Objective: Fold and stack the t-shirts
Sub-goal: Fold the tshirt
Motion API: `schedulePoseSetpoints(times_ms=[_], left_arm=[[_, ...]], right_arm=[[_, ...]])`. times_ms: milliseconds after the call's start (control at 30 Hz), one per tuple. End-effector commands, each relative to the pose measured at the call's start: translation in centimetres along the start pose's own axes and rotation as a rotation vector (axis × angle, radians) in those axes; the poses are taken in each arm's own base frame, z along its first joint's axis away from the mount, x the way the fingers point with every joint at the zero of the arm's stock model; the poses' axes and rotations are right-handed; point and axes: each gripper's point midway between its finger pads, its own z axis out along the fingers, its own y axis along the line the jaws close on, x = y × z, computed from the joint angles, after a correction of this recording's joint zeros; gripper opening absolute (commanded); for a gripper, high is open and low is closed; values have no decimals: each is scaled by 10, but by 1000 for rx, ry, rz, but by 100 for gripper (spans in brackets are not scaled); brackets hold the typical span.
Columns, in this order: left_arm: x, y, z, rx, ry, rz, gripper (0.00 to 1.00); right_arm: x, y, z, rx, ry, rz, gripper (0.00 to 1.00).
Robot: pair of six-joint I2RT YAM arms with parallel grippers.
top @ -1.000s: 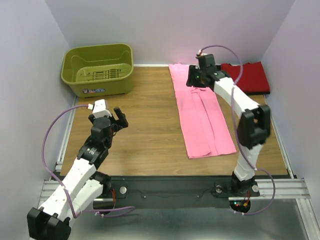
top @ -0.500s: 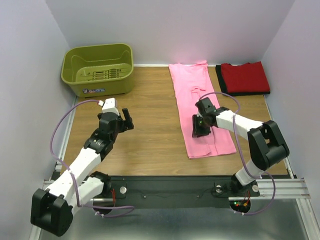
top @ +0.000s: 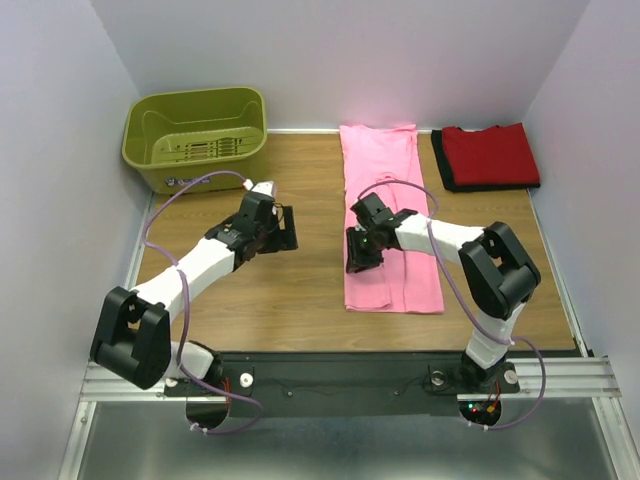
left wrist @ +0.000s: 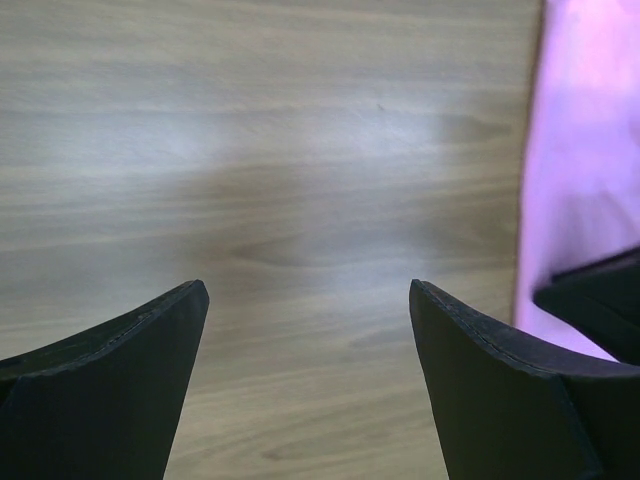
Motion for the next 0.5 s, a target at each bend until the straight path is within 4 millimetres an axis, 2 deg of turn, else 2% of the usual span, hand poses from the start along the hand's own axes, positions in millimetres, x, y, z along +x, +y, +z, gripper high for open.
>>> schedulePoseSetpoints(times_ms=[0, 33, 167, 200, 267, 300, 367, 400, 467], left_arm=[[11, -29, -13, 75, 64, -15, 93], [18, -41, -16, 119, 88, -9, 93], [30, -60, -21, 179, 129, -27, 92], [34, -66, -22, 196, 150, -31, 91], [40, -74, -23, 215, 177, -30, 91], [47, -83, -23, 229, 206, -19, 91], [53, -95, -25, 251, 244, -21, 88], [65, -105, -24, 267, 283, -2, 88], [70, -121, -26, 277, 305, 27, 87]], right_arm=[[-23, 32, -5, -69, -62, -2, 36], [-25, 37, -7, -79, -67, -8, 36], [-33, 48, -20, -106, -97, -18, 39], [-36, 48, -33, -102, -136, -22, 40], [-44, 31, -44, -14, -206, -27, 43], [-47, 25, -51, 13, -236, -30, 52], [-42, -5, -63, 121, -257, -24, 64], [-38, -27, -66, 183, -246, 2, 66], [-26, -61, -75, 238, -233, 62, 68]])
